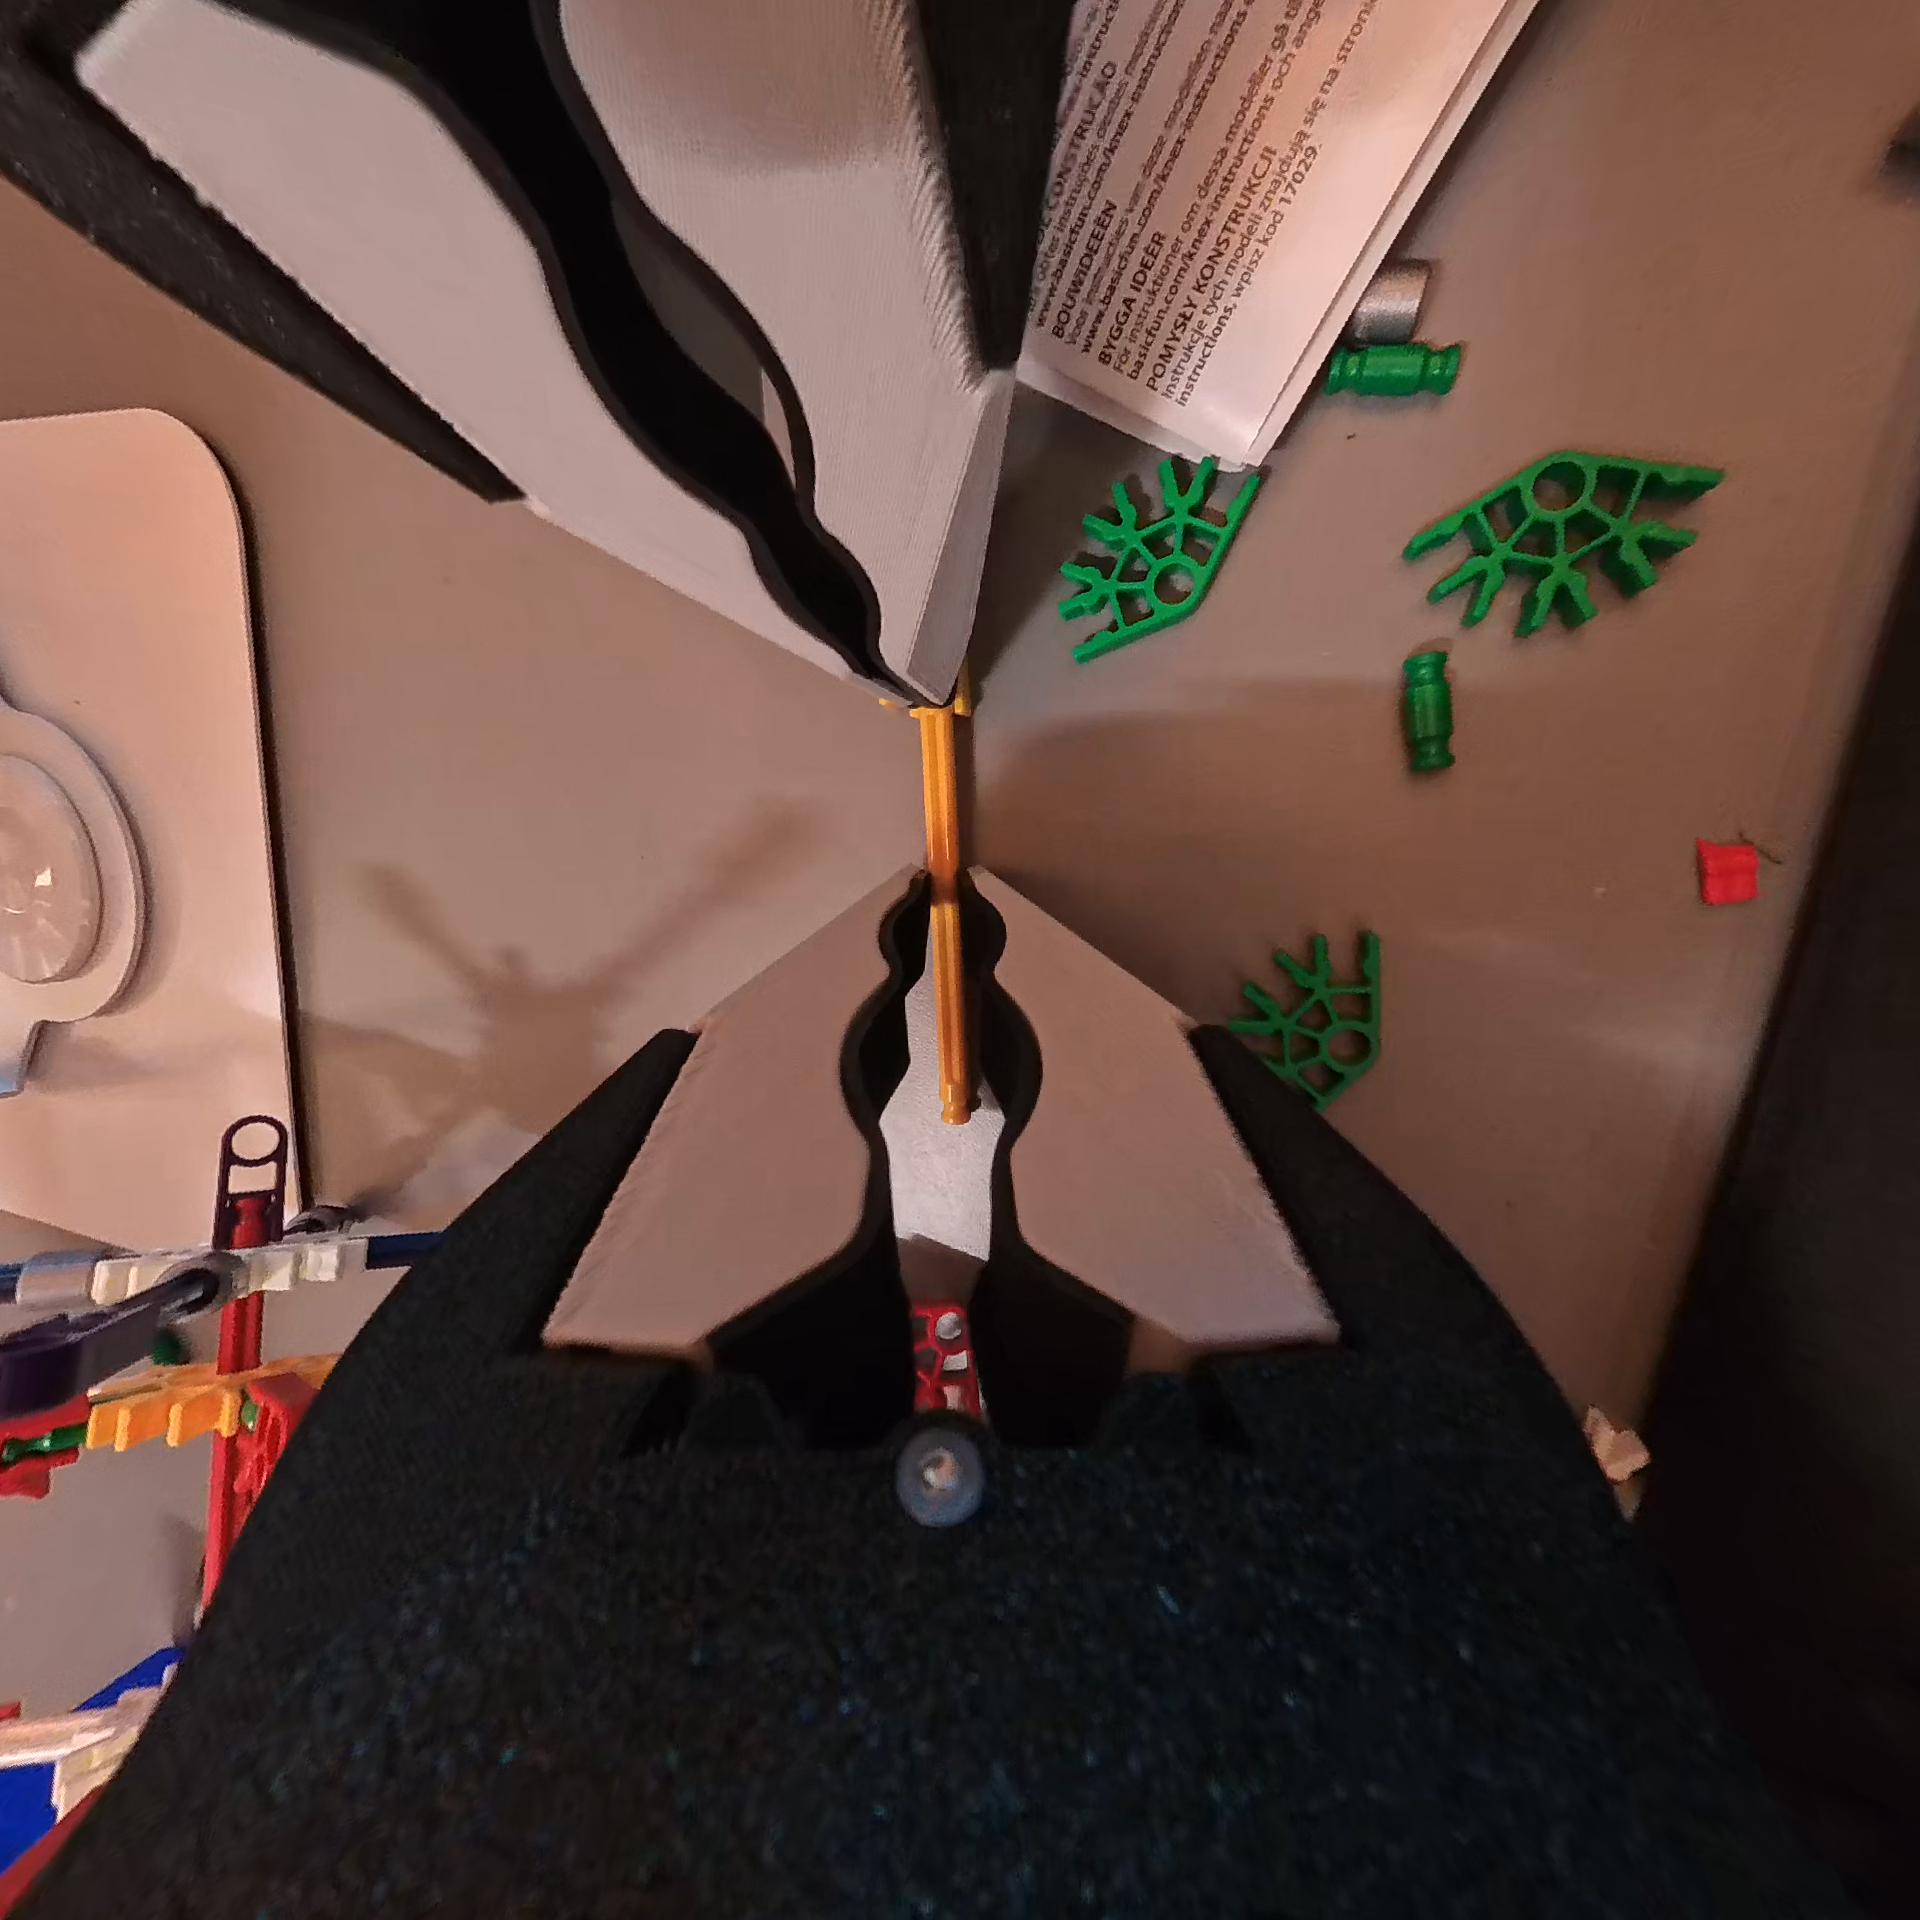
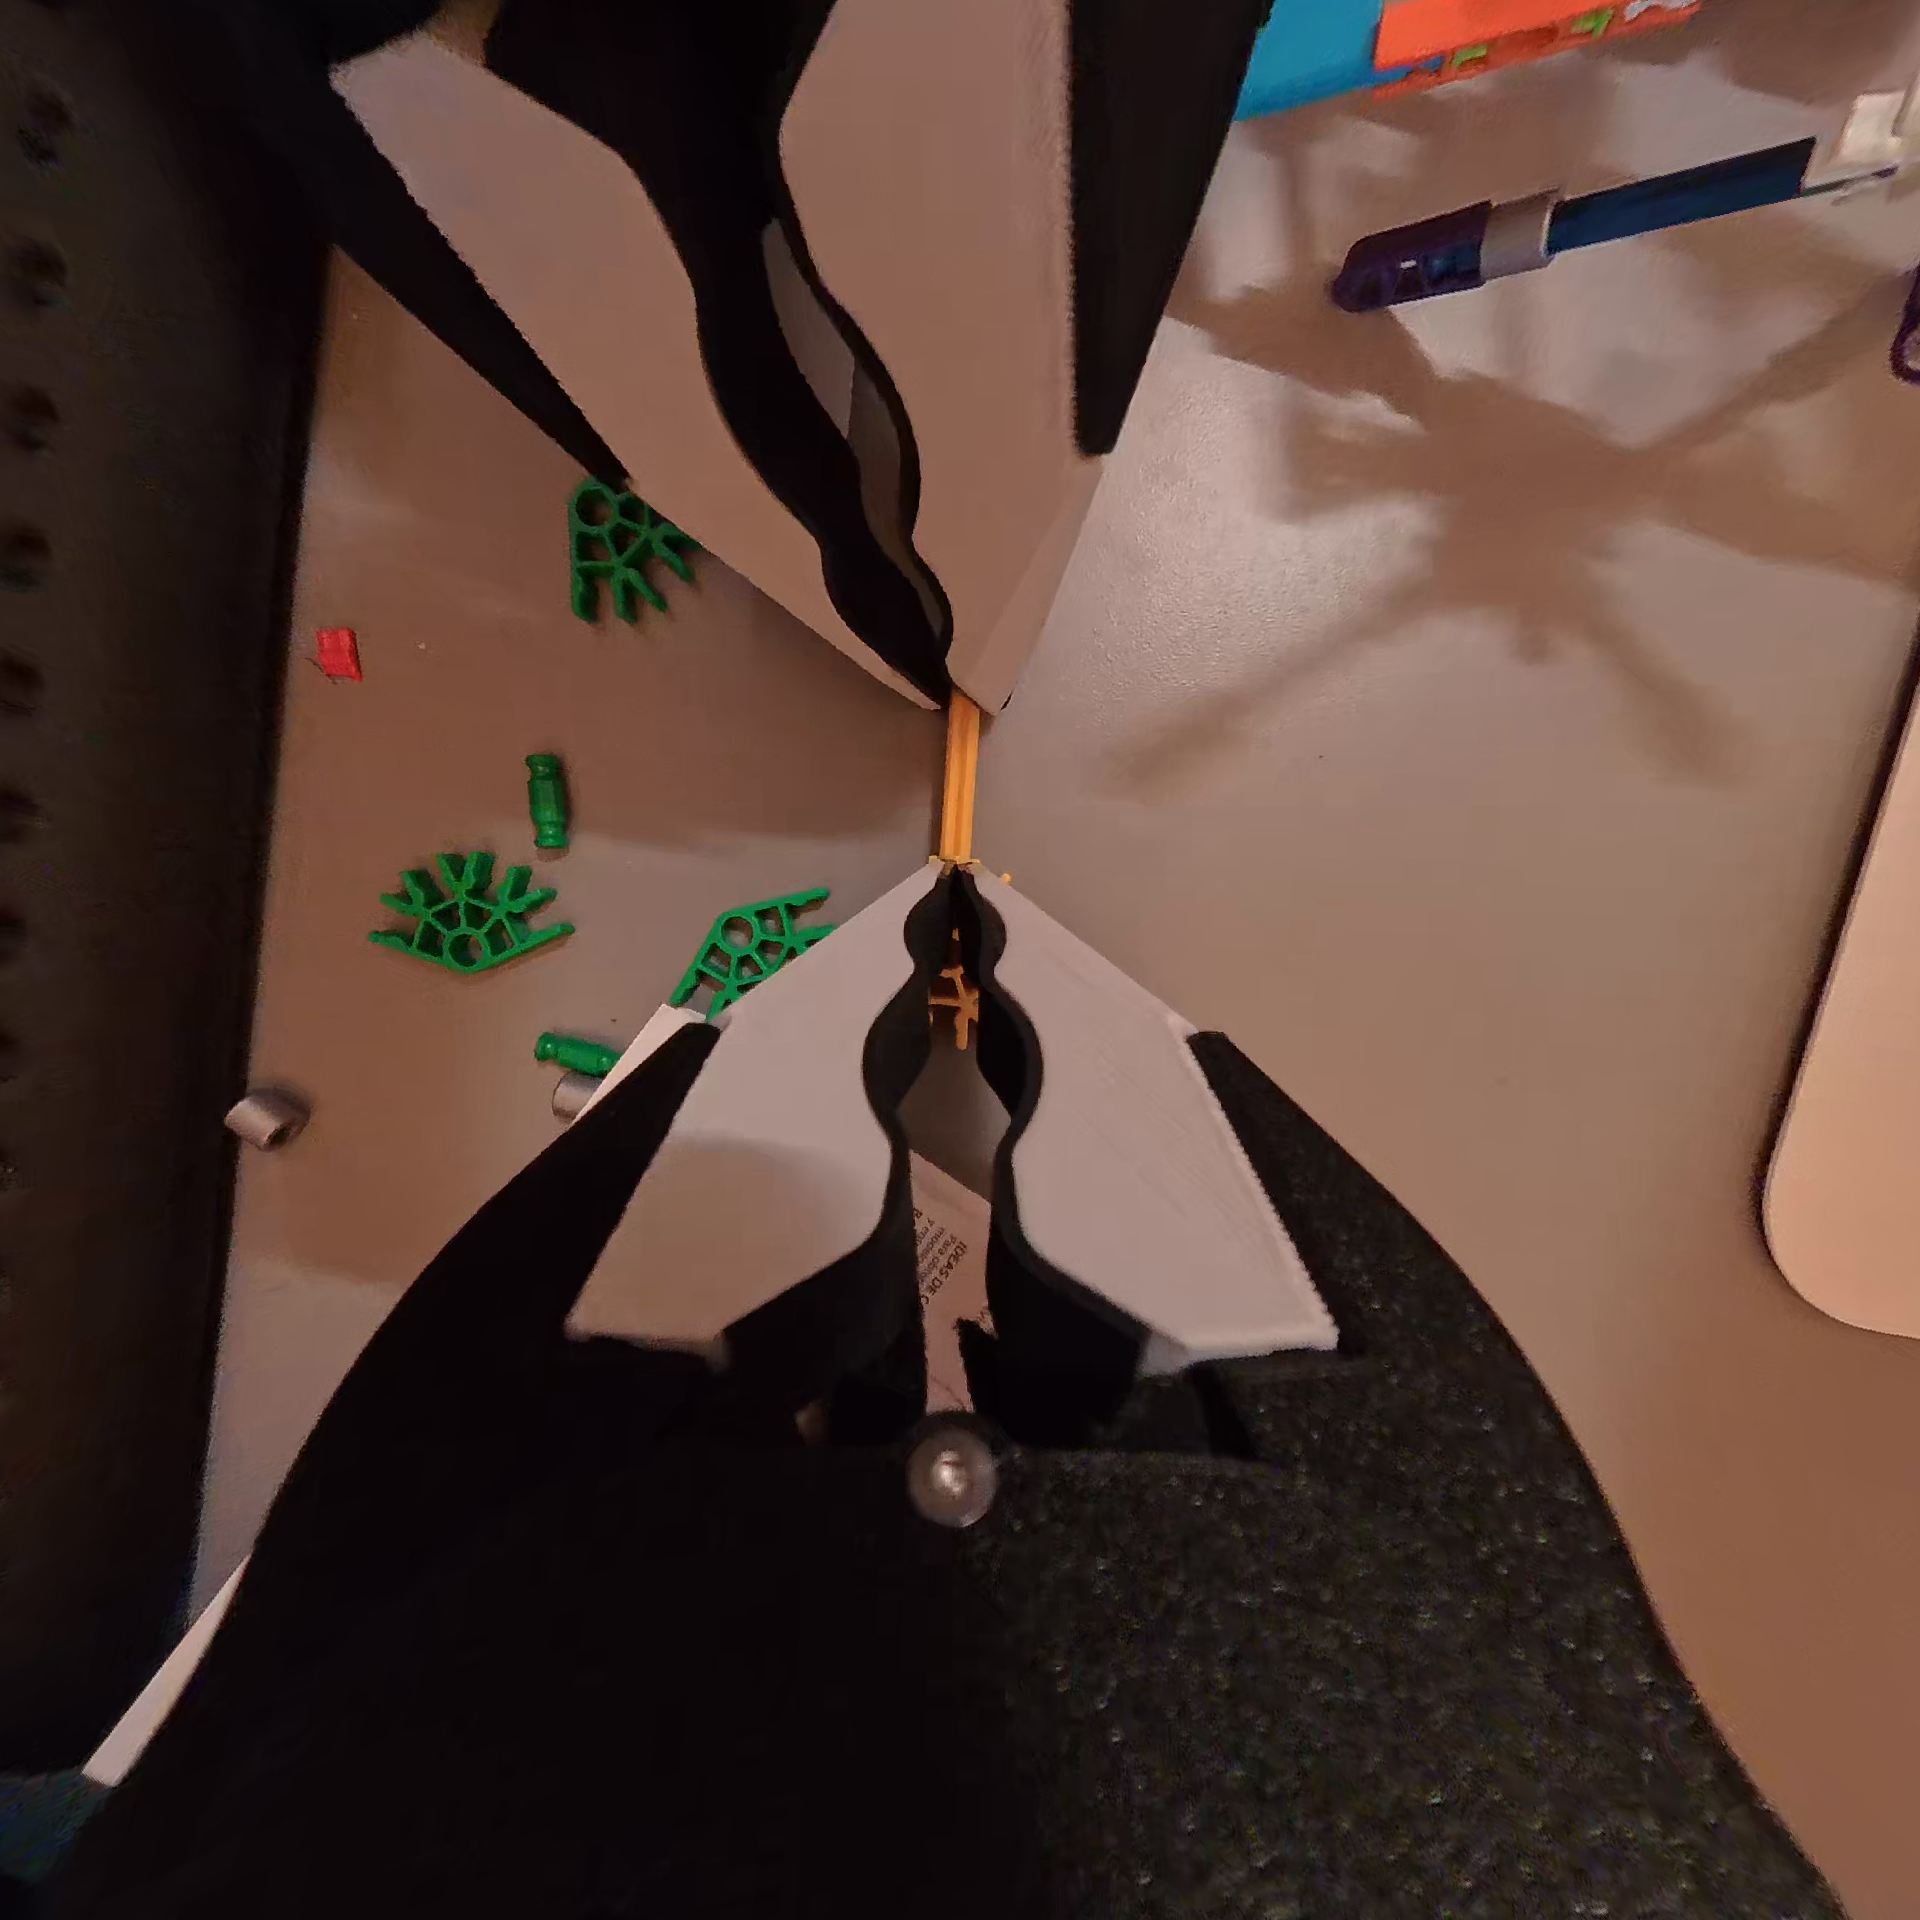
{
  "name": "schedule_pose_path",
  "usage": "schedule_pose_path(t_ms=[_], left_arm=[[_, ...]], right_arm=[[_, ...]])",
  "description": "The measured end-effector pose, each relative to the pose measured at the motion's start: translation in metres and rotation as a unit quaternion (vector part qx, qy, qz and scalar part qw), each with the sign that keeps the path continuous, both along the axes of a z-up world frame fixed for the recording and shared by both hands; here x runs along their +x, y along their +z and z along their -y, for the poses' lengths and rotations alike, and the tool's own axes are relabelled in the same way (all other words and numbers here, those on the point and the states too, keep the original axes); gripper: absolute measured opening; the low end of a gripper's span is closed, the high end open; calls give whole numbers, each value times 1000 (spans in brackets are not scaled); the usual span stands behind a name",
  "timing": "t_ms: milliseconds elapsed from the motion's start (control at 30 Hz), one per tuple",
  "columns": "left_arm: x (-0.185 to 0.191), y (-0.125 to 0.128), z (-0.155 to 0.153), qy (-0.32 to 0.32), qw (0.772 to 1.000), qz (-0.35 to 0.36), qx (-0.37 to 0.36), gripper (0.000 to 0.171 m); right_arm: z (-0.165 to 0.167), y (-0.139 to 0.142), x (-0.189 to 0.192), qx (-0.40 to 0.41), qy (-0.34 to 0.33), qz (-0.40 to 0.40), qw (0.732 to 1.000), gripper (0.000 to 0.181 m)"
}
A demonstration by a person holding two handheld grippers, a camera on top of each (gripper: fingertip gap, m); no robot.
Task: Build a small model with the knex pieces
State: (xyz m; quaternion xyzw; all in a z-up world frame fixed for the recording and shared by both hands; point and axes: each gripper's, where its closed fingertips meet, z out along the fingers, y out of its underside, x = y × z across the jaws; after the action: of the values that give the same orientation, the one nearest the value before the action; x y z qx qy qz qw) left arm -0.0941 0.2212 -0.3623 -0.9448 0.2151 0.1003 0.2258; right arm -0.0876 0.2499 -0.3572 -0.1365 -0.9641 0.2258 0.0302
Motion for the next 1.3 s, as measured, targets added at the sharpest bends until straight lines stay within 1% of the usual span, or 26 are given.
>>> schedule_pose_path(t_ms=[133, 200, 300, 367, 400, 433, 467, 500, 533, 600, 667, 767, 833, 900, 967, 1033, 1100, 1133, 1200, 1300], left_arm=[[0, -1, 0, -2, 1000, -5, -2, 4], [0, -1, 0, -1, 1000, 4, 2, 4], [0, -1, 1, -4, 1000, -3, 2, 4], [0, 0, 0, -4, 1000, 6, 7, 5], [0, 0, 0, 1, 1000, 21, 14, 5], [1, 0, 2, 3, 999, 38, 16, 6], [1, 3, 3, 9, 999, 48, 21, 14], [-1, 8, 5, 13, 998, 55, 31, 20], [-1, 14, 8, 15, 997, 64, 39, 20], [0, 28, 17, 17, 995, 82, 55, 22], [3, 43, 33, 19, 993, 92, 69, 26], [11, 62, 67, 33, 990, 108, 82, 31], [9, 66, 96, 59, 990, 107, 76, 31], [0, 62, 127, 94, 990, 92, 58, 34], [-10, 52, 148, 128, 986, 91, 46, 36], [-15, 39, 159, 152, 983, 98, 40, 37], [-14, 31, 160, 159, 980, 108, 43, 37], [-17, 27, 161, 165, 980, 102, 41, 37], [-23, 19, 163, 175, 980, 93, 33, 37], [-24, 13, 162, 177, 978, 107, 32, 35]], right_arm=[[0, -1, 0, 4, 0, 20, 1000, 0], [0, -2, 0, 3, -2, 29, 1000, 0], [2, -1, 0, -27, -5, 44, 999, 0], [1, 1, -1, -44, -15, 28, 999, 0], [-2, 4, -4, -44, -25, 6, 999, 1], [-3, 12, -8, -54, -37, -17, 998, 16], [-4, 24, -9, -72, -45, -35, 996, 26], [-3, 36, -8, -92, -47, -50, 993, 26], [-4, 48, -5, -107, -47, -64, 991, 26], [-8, 62, 1, -118, -48, -88, 988, 26], [-13, 67, 9, -118, -47, -101, 987, 26], [-22, 66, 19, -110, -54, -117, 986, 25], [-28, 65, 27, -111, -59, -122, 985, 25], [-34, 64, 33, -108, -65, -126, 984, 25], [-37, 65, 37, -112, -67, -133, 983, 25], [-40, 66, 40, -113, -73, -139, 981, 25], [-48, 70, 38, -111, -89, -157, 977, 25], [-53, 75, 35, -115, -103, -170, 973, 25], [-69, 91, 22, -130, -150, -212, 957, 24], [-100, 123, 2, -171, -232, -274, 917, 23]])
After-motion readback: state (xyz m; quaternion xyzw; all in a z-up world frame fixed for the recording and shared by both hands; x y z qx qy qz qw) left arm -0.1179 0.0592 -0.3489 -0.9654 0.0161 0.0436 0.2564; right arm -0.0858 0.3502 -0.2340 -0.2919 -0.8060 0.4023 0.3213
